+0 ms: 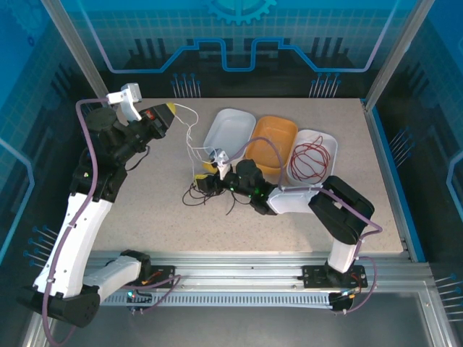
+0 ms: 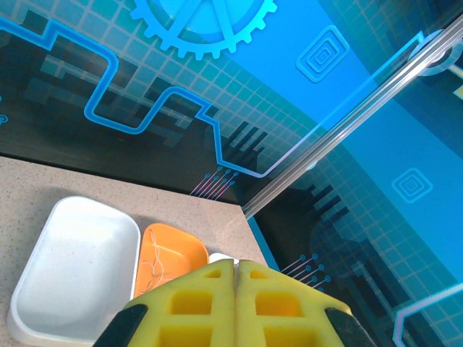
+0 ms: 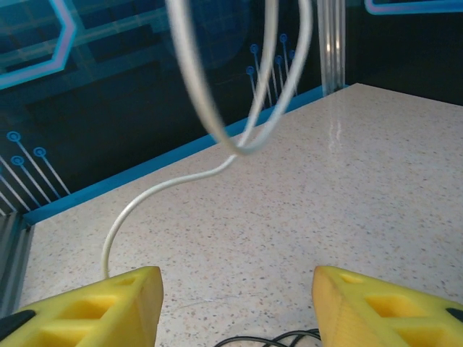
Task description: Untangle the cables
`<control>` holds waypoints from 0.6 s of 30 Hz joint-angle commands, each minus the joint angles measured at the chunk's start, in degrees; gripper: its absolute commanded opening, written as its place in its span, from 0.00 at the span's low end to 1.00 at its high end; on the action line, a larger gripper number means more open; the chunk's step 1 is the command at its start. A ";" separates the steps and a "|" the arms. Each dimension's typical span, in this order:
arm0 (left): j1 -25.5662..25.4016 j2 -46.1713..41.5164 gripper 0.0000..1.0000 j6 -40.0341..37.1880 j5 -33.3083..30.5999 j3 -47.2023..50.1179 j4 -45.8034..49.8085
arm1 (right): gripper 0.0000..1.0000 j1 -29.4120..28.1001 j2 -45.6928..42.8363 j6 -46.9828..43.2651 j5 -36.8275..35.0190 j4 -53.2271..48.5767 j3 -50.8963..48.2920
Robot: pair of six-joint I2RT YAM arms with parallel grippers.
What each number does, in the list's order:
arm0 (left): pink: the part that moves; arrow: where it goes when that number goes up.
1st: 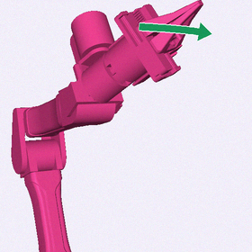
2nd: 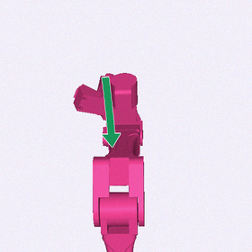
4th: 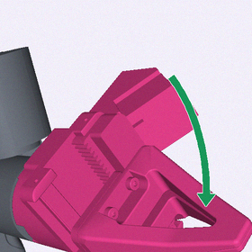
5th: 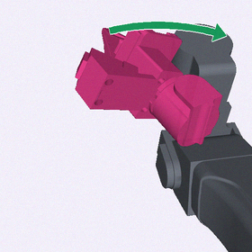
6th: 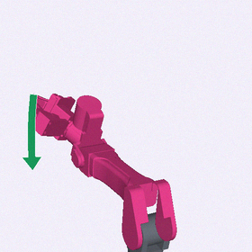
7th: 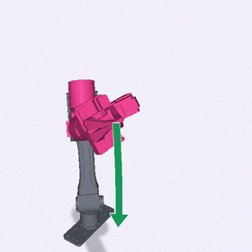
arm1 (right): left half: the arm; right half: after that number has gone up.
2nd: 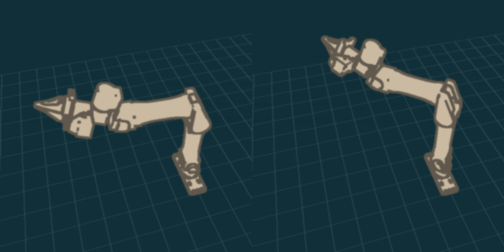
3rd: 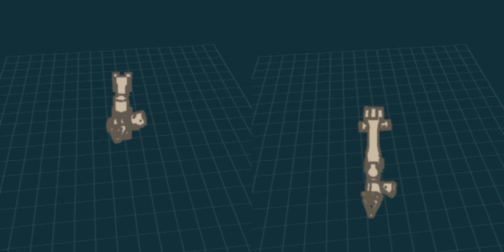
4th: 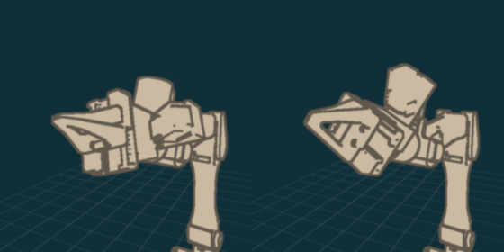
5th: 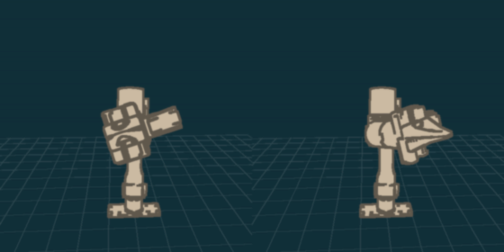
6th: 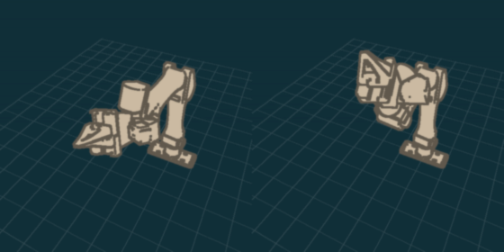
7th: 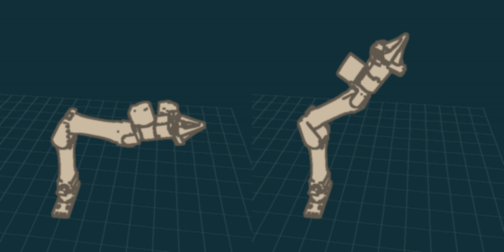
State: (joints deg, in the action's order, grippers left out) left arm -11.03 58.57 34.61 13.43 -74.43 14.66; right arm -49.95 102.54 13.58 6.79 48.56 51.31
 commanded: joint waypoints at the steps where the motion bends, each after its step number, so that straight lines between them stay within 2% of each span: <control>1: 0.13 -0.12 0.00 0.49 0.73 -1.03 -0.64 | 0.60 -1.58 -0.35 -1.38 1.86 3.71 -0.59; 5: 0.13 -0.29 0.00 0.54 0.89 -0.76 -0.67 | 0.67 -2.07 -0.65 -1.29 1.48 4.18 -1.96; 18: 0.14 -0.34 0.00 0.73 0.94 -0.25 -0.97 | 0.67 -2.85 2.36 -0.67 2.76 3.91 2.71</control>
State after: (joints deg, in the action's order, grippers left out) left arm -11.03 58.57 34.61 13.41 -74.43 14.66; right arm -51.77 103.22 13.02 8.86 50.26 51.81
